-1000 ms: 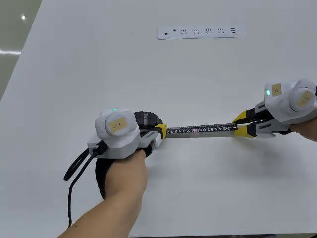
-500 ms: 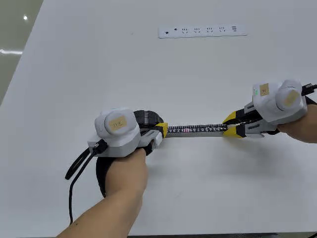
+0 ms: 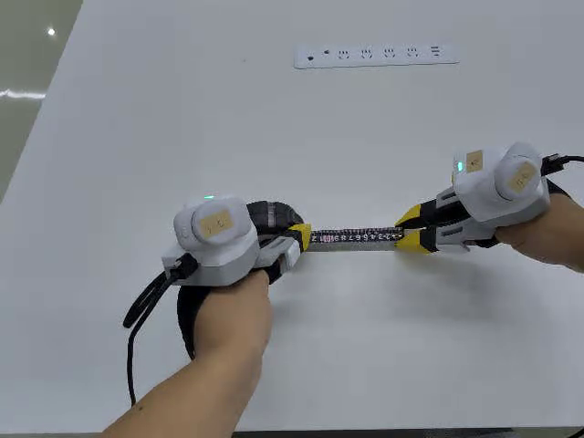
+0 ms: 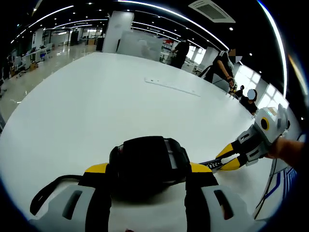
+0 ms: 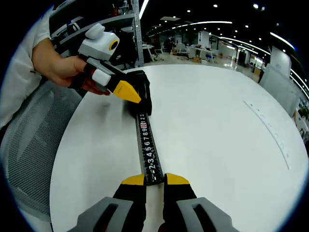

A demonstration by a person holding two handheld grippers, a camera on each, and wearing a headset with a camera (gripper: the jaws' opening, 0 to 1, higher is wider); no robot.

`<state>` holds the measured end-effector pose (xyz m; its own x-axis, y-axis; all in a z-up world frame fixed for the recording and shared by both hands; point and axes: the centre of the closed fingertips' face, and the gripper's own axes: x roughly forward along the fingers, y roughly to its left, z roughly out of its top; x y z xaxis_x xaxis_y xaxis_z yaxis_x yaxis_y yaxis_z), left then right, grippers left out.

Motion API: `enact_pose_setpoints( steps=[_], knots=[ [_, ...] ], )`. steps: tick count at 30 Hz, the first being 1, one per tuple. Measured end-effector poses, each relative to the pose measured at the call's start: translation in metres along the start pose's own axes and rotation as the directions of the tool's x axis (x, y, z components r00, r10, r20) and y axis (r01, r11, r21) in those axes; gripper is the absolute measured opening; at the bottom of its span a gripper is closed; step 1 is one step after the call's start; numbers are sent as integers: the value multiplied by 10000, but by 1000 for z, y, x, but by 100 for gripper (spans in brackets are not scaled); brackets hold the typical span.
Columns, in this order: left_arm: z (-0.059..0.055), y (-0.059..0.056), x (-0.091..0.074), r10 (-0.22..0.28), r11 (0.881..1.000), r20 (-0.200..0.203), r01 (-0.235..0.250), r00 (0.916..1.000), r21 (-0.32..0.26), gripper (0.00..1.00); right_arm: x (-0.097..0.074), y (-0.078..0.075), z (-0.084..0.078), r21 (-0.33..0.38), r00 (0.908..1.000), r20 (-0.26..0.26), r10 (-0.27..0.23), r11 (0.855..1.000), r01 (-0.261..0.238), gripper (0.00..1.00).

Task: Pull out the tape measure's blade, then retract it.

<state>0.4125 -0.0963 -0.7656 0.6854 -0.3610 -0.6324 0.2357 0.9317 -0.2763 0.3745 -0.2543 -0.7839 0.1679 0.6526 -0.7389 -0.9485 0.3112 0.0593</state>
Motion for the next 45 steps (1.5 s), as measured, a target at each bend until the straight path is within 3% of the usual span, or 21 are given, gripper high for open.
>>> enact_pose_setpoints(
  steps=[10,12,14,20,23,26,29,34,45],
  knots=[
    [0,1,0,-59,10000,0,59,10000,-67,57,6,2,6,227,9998,169,87,9997,-90,8],
    [0,1,0,-64,9999,-17,64,10000,-115,57,11,6,19,354,9978,630,219,9991,-241,8],
    [0,0,0,-78,9999,-18,77,10000,-132,57,21,8,25,28,9987,449,238,9997,-240,8],
    [0,0,-1,-103,9998,-56,102,9999,-198,57,42,12,46,-19,9965,723,410,9992,-410,8],
    [0,0,-1,-114,9997,-54,113,9999,-203,57,44,10,44,-32,9975,595,380,9993,-379,8],
    [0,1,-1,-145,9995,-33,144,9999,-275,57,40,11,52,398,9917,1176,528,9975,-579,8],
    [0,0,-1,-190,9994,-46,188,9998,-288,57,46,13,52,16,9958,797,441,9990,-444,8],
    [0,0,-1,-201,9993,-41,200,9998,-328,57,46,11,51,229,9945,944,458,9986,-482,8],
    [0,0,0,-44,9998,-17,44,10000,-186,58,47,11,49,-41,9962,752,449,9990,-447,8]
  ],
)
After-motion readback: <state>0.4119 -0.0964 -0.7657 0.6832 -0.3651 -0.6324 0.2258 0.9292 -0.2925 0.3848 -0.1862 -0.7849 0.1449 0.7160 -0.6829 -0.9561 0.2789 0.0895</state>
